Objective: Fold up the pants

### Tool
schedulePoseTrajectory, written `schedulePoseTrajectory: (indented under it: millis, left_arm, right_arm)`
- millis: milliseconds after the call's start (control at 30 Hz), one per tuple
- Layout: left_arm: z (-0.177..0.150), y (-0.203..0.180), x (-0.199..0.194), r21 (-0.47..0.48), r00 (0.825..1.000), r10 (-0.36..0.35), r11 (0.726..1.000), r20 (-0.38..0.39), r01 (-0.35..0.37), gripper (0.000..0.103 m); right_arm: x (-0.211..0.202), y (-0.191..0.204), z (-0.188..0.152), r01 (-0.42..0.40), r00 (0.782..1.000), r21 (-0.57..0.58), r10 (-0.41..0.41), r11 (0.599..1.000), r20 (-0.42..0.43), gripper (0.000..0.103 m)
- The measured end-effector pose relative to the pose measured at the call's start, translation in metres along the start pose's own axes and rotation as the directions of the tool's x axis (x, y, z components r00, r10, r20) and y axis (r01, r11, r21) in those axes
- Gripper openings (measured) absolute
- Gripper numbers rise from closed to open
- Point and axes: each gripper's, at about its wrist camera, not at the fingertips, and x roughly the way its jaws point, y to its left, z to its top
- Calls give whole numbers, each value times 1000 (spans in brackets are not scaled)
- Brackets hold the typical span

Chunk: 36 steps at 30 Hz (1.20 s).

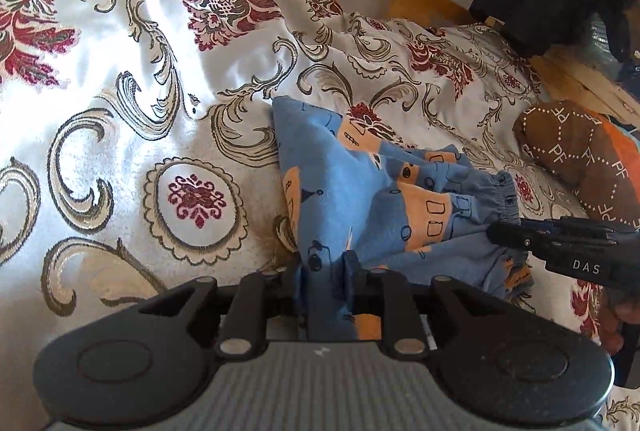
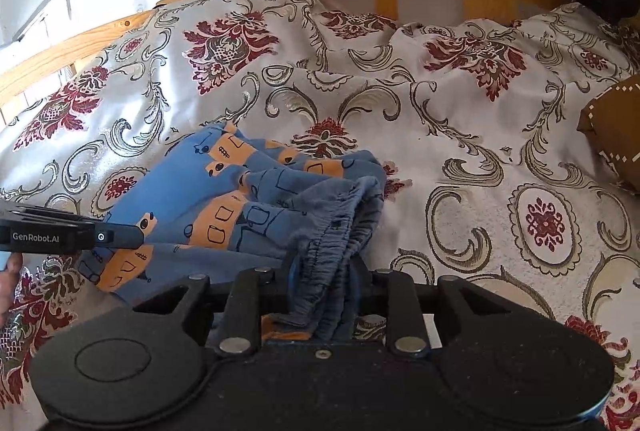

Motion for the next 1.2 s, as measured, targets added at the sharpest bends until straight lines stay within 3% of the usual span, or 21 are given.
schedulePoseTrajectory:
  millis: [300,433,567,700,900,1200]
  left_arm:
    - [2,-2,-2,14,1000,-4,1000,-15,4,27]
    - [3,-4,-4,26,1000,-4,1000,-18,5,34]
    - [5,-6,-6,36,1000,-5,999,-21,5,38]
    - [6,-7,-17,21,1000,-1,1000,0,1,67]
    - [1,-4,-53,-30,998,28,999,63,-26,91]
    - [-23,-33,-111,17,983,157,987,97,-160,102]
  right_arm:
    - [-4,4,0,18,1000,-18,-18,1000,-2,31]
    - [-5,4,0,27,1000,-18,-27,999,1,36]
    - [-8,7,1,33,999,-30,-33,999,3,48]
    - [-17,11,3,42,999,-27,-41,999,27,68]
    - [-47,20,0,54,994,14,-55,998,94,92]
    - [-110,37,-22,81,980,55,-90,995,178,102]
